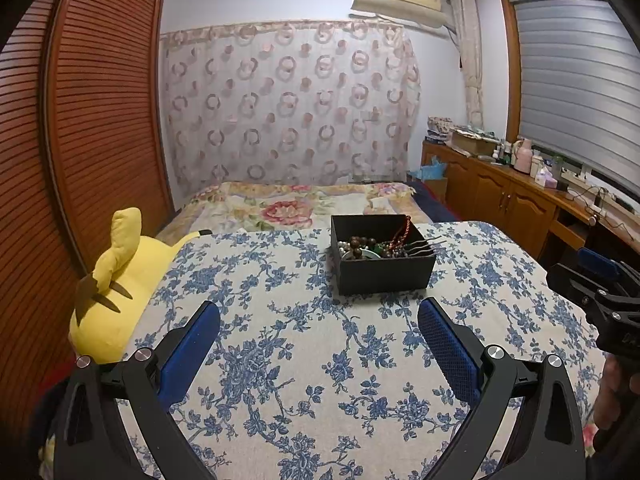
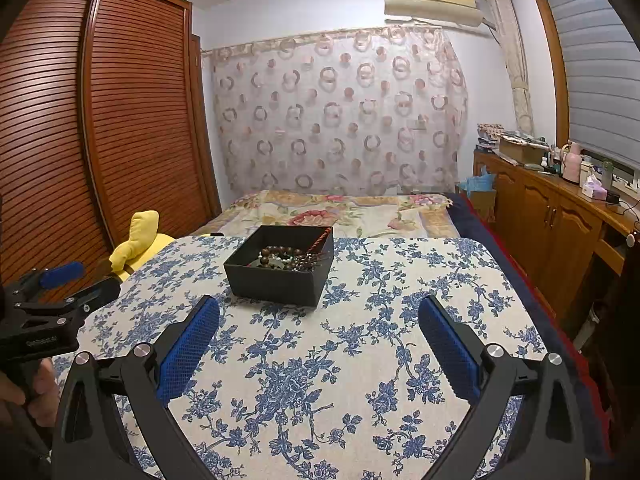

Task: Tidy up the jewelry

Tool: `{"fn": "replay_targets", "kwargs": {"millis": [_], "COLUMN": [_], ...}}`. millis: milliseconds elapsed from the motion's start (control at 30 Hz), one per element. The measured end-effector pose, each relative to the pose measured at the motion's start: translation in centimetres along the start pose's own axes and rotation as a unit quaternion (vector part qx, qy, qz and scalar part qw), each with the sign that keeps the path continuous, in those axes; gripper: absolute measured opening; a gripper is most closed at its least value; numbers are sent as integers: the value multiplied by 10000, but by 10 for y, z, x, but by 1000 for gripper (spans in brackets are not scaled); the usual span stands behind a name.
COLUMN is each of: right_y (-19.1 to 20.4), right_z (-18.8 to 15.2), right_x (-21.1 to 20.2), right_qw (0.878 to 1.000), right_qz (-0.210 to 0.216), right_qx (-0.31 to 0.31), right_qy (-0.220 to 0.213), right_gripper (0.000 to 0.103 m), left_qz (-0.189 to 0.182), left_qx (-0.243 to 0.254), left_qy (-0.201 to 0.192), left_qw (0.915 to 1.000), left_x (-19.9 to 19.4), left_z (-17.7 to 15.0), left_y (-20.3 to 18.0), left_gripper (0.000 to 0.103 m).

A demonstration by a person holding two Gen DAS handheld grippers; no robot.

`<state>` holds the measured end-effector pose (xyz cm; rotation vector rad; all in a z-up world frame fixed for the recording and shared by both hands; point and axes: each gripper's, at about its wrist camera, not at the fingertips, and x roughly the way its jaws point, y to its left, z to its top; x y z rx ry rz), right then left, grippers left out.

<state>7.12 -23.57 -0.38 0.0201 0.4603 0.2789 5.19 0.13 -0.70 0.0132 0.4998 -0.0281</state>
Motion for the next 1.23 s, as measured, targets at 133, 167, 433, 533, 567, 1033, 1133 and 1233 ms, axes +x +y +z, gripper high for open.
{"fn": "replay_targets", "kwargs": {"millis": [133, 167, 433, 533, 567, 1033, 1133, 1233], "right_y": [0, 0, 0, 0, 0, -1, -1, -1], "right_z": [0, 0, 0, 0, 0, -2, -2, -3], "right_x": [0, 0, -1, 0, 0, 0, 0, 0], "right_qw": [10000, 10000, 10000, 10000, 10000, 10000, 10000, 10000], "right_qz": [-16, -16, 4, 1, 3, 38, 23, 16], "right_qx": [-7, -5, 1, 0, 4, 40, 34, 35], "right_qy": [-9, -12, -10, -8, -7, 33, 24, 22], "right_gripper": [100, 100, 100, 100, 100, 100, 100, 100], "left_qz": [-11, -19, -10, -5, -13, -13, 2, -10], "left_qx": [17, 14, 27, 25, 19, 4, -4, -18], "left_qy": [-32, -40, -58, -50, -48, -56, -37, -29], "left_qw": [10000, 10000, 10000, 10000, 10000, 10000, 10000, 10000], "left_x": [-2, -4, -5, -5, -5, -10, -10, -10], "left_z": [3, 4, 4, 4, 3, 6, 6, 7], "left_y": [-2, -2, -3, -3, -3, -5, -4, -3], "left_gripper": [96, 95, 96, 96, 96, 96, 95, 95]}}
